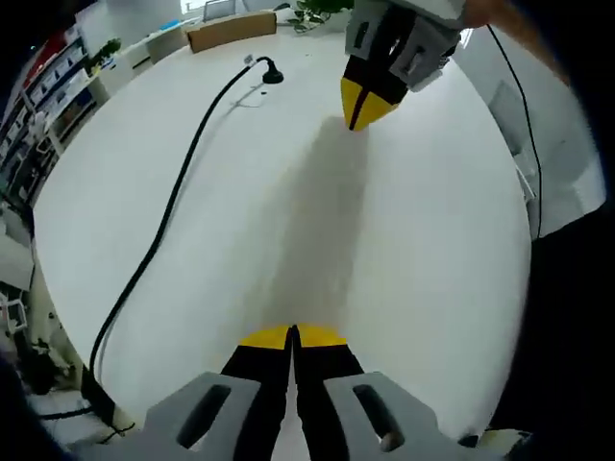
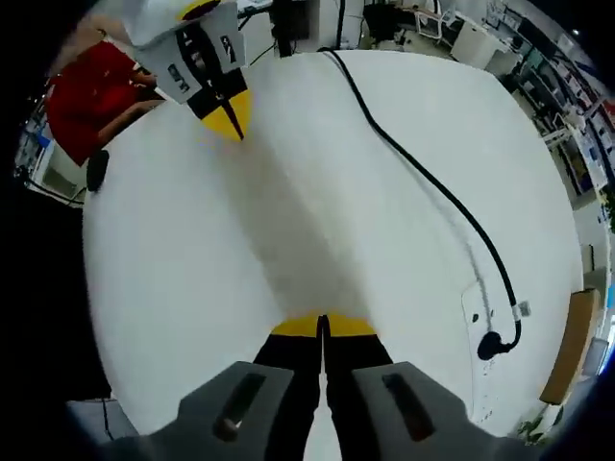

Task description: Arrange the utensils inside the cutlery case until each visible utensil rests in its matching compartment.

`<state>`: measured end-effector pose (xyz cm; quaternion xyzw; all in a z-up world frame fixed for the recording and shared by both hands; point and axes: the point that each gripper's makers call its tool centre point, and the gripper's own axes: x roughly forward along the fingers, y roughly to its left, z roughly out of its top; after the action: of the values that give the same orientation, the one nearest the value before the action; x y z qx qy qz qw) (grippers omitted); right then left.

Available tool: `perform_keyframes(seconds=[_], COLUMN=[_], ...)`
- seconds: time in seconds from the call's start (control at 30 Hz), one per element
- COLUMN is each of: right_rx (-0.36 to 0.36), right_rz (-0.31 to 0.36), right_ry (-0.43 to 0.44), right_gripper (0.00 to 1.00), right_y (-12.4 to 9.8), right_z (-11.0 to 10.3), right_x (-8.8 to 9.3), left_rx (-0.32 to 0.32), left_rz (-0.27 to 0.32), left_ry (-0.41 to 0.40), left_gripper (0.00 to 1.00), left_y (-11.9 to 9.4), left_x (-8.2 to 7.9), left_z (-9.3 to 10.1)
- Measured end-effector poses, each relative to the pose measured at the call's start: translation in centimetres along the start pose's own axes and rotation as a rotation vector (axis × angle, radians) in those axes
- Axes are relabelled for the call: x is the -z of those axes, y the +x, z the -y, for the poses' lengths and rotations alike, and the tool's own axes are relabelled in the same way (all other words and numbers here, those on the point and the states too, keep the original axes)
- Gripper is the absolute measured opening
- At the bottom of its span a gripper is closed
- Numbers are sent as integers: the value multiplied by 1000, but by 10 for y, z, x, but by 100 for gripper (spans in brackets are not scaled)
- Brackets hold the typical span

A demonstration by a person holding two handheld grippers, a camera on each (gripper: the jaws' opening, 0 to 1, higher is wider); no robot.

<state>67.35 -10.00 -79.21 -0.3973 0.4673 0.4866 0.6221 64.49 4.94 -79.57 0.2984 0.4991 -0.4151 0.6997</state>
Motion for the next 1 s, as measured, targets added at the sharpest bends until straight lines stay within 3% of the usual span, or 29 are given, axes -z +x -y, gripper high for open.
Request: perform_keyframes(seconds=[0.03,0.07,0.23,0.33,0.9,0.97,1.0], right_rx=[0,1,18,-17,38,39,36], right_rz=[2,-2,2,16,-60,-53,-47], right_ry=[3,31,24,137,104,102,106], right_gripper=[0,0,0,0,0,0,0], right_y=[1,5,6,7,8,7,7], right_z=[1,5,13,13,11,10,11], right_x=[0,-1,-5,-4,-2,-2,-2], left_rx=[4,11,73,65,5,-21,-28], left_rz=[-17,17,-62,-83,-165,-183,-185], left_ry=[-2,-33,13,59,49,113,107], left_gripper=[0,0,0,0,0,0,0], left_y=[2,-1,-2,-2,0,0,1], left_x=[2,-7,-4,-5,-5,-5,-5], left_z=[-1,-3,5,3,5,4,6])
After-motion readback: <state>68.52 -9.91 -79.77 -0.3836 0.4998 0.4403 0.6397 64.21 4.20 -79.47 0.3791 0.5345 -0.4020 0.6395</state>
